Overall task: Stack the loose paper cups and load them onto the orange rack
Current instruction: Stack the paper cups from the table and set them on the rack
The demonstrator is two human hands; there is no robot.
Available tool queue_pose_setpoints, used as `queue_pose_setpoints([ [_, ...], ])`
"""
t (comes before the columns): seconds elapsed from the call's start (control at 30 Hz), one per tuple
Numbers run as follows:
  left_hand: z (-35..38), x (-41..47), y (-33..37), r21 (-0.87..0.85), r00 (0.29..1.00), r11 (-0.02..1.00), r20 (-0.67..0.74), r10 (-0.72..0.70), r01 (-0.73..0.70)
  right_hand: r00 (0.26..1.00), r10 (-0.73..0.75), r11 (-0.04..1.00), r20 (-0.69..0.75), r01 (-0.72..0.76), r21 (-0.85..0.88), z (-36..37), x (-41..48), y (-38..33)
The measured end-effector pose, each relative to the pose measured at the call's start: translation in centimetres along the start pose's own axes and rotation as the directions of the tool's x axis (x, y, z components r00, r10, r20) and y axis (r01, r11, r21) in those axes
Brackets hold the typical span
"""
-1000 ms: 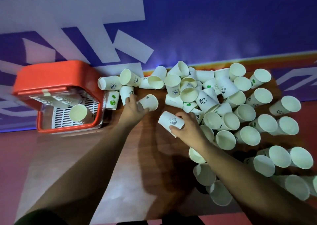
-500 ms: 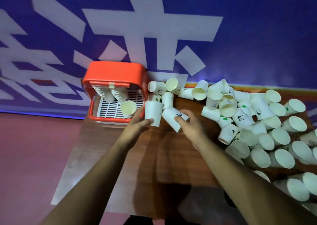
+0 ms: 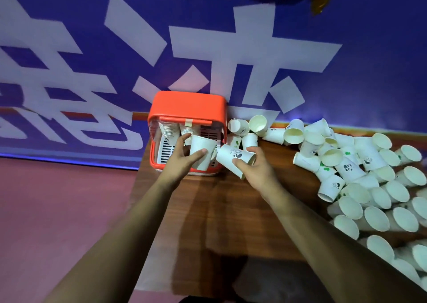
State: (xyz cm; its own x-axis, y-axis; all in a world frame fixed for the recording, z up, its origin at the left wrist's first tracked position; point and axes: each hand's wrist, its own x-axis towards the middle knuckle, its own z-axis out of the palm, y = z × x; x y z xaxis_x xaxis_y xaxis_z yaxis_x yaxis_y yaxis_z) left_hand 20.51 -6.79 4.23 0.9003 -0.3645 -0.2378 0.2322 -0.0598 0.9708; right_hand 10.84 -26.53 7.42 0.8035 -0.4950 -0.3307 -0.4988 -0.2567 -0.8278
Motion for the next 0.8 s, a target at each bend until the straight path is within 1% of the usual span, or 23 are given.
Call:
queue_pose_setpoints([
  [0.17,-0.7,2.1,-0.3,0.127,0.99,0.981,0.007,0.144,-0.144,0.992,0.06,0.998,-0.107,-0.061,-0.005,-1.3,-0.2,0.3],
  [0.27,-0.5,3.3,-1.2,0.189,0.983,0.965,0.011,0.182,-0.181,0.984,0.085,0.996,-0.16,-0.089,-0.017,-2.1,0.0,1.1],
  [0.37,-0.1,4.0,-1.9,0.276,0.983,0.944,0.024,0.179,-0.179,0.969,0.098,0.995,-0.228,-0.101,0.0,-2.6,-0.1,1.7],
  [0.5,0.4,4.8,-3.3,0.417,0.988,0.897,0.013,0.152,-0.144,0.955,0.066,0.997,-0.288,-0.053,0.052,-2.9,0.1,2.2],
  [0.6,0.3,5.7,-4.7,0.506,0.994,0.856,0.037,0.104,-0.109,0.966,0.065,0.994,-0.249,-0.042,0.096,-2.5,0.4,2.3],
  [0.67,0.0,6.4,-5.5,0.535,0.997,0.841,0.051,0.064,-0.081,0.975,0.05,0.992,-0.215,-0.023,0.124,-1.9,0.5,2.1],
  [0.8,-0.9,7.0,-6.7,0.546,0.994,0.836,0.107,-0.009,-0.051,0.985,0.015,0.997,-0.171,-0.001,0.081,-0.4,1.4,1.5],
])
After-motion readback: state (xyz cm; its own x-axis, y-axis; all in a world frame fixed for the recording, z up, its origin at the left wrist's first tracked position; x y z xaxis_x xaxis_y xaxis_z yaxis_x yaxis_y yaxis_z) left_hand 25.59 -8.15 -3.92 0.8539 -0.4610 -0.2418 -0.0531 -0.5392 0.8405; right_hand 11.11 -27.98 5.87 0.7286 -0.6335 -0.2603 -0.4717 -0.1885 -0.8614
